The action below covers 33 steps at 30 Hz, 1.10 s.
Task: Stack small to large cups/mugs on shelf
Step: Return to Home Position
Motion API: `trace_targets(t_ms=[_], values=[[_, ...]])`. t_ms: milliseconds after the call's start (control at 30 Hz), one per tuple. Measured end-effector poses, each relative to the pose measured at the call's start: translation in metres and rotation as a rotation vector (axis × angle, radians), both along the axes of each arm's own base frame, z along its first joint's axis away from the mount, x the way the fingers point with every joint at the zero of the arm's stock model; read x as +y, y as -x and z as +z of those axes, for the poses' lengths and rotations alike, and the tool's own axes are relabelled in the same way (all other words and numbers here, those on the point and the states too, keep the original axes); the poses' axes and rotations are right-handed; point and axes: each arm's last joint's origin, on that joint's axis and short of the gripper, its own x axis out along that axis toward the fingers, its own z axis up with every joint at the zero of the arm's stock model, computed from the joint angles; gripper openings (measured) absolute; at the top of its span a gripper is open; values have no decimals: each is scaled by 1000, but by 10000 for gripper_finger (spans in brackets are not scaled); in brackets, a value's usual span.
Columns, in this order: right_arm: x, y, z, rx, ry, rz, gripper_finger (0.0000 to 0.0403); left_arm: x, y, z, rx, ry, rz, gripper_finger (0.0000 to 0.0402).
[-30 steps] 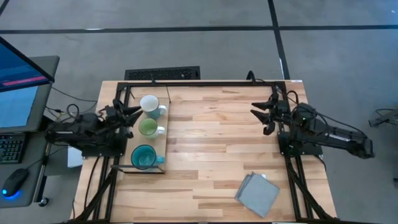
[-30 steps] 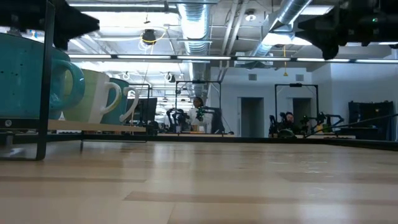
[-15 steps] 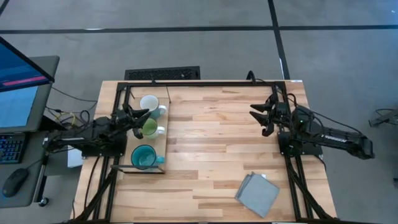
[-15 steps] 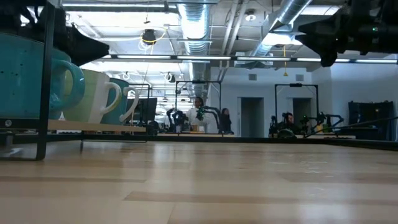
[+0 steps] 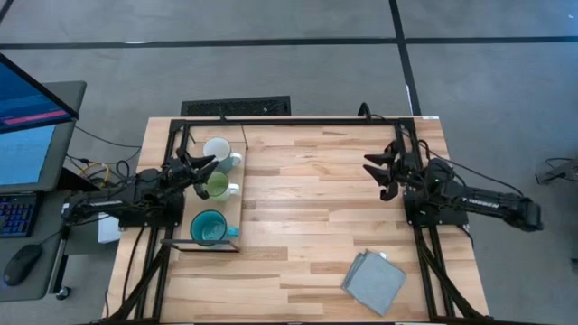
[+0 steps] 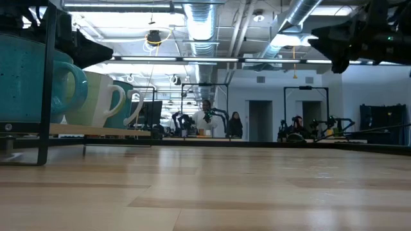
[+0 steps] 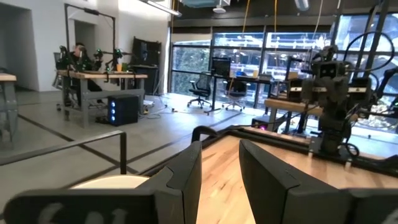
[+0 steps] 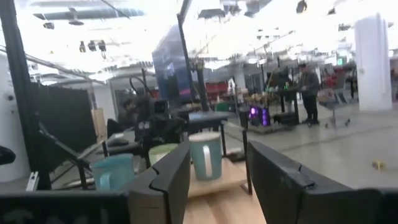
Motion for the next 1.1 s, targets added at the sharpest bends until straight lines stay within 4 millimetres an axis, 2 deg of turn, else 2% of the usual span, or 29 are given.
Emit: trace_targets(t_ms=[333, 500, 633, 867, 1100], values=[[6, 16, 14, -156, 118, -12, 182, 1, 1, 2, -7, -17, 40, 98], [8, 22, 14, -171, 107, -4, 182, 1, 1, 2, -3, -27, 40, 98], [8, 20, 11, -136, 76, 7, 182, 1, 1, 1, 1, -23, 39, 98], [5, 15, -7, 20, -83, 27, 182, 1, -1, -8, 65, 47, 25, 98], [4, 13, -22, 171, -157, 9, 182, 1, 0, -8, 86, 63, 20, 98]])
